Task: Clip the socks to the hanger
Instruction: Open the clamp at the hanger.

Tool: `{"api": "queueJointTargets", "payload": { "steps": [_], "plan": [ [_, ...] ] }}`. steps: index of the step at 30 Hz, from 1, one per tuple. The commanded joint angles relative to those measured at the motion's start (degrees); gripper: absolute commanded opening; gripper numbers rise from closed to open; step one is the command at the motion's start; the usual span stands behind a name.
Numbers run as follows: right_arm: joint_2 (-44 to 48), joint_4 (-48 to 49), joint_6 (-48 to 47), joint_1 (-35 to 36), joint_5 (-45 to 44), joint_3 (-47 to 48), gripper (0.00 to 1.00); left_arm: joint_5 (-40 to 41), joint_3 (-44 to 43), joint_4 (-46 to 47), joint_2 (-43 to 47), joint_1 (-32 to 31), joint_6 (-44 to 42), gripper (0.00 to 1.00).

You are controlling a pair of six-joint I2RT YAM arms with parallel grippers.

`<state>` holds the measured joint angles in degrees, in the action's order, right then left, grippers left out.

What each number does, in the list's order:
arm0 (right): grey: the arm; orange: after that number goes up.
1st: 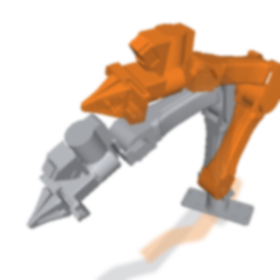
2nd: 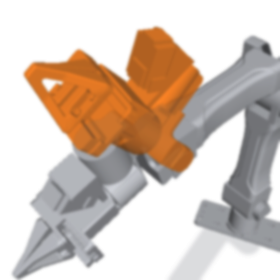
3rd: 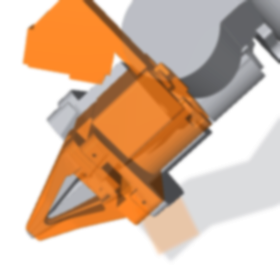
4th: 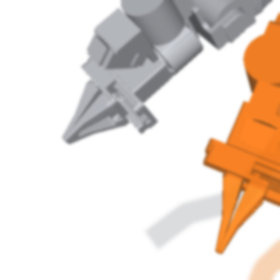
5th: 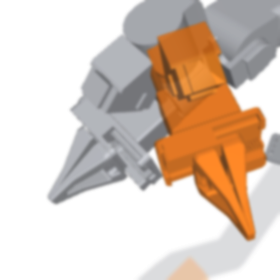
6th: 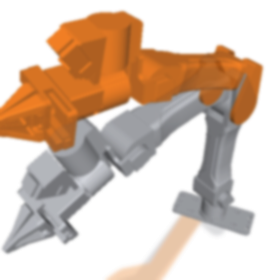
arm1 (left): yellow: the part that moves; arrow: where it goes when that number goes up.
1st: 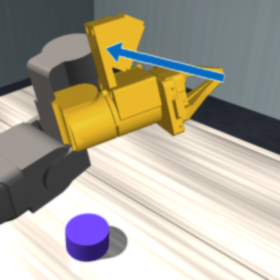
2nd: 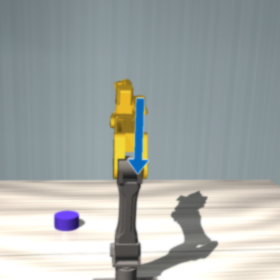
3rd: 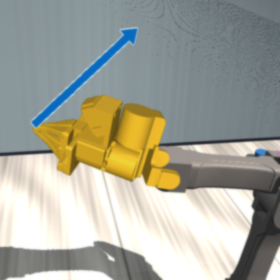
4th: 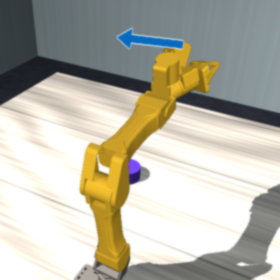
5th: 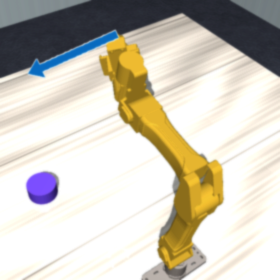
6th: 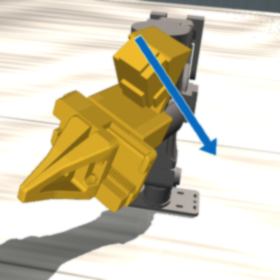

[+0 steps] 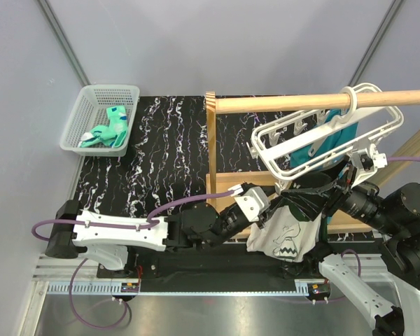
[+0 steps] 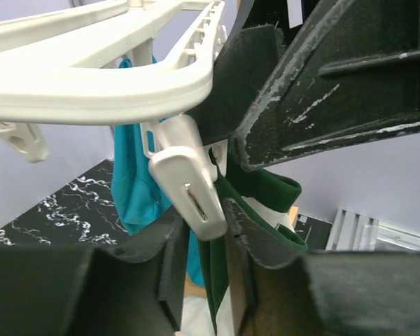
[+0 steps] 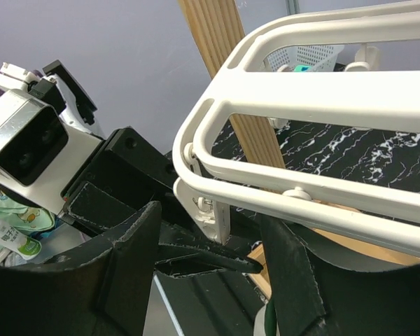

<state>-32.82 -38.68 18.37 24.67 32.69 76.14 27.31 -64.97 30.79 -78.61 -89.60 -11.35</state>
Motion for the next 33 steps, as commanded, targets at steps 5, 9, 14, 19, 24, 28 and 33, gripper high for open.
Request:
{"api": "queueJointTargets", "payload": {
  "steps": [5,9,14,19,24,28,33],
  "plan": [
    [-1.72,1.06,1.32,0.21,0.89,1.11,0.65,4.85,-2.61,2.44,0.65,-0.57,-0.07,0.17],
    [-2.16,0.36,1.49,0.30,-0.17,1.73,0.66,7.40,-4.54,0.07,-0.58,-1.19,-0.07,0.11],
    [-3.13,-0.26,1.85,0.21,-1.57,2.00,0.66,11.70,-7.89,-3.36,-2.34,-2.15,0.10,0.06],
    [-3.31,0.61,2.02,0.21,-2.63,2.08,0.65,13.38,-11.40,-6.26,-4.71,-3.12,-0.25,0.04],
    [-3.39,1.32,1.76,0.21,-4.39,1.65,0.62,15.23,-13.78,-8.89,-6.82,-4.09,-0.60,0.04],
    [-2.87,2.29,1.93,0.29,-5.44,0.85,0.55,16.19,-14.04,-9.43,-7.35,-4.70,-0.51,0.04],
    [-2.69,2.29,2.37,0.21,-5.61,0.33,0.44,17.42,-14.22,-10.30,-7.35,-4.79,-0.25,0.04]
  ]
}}
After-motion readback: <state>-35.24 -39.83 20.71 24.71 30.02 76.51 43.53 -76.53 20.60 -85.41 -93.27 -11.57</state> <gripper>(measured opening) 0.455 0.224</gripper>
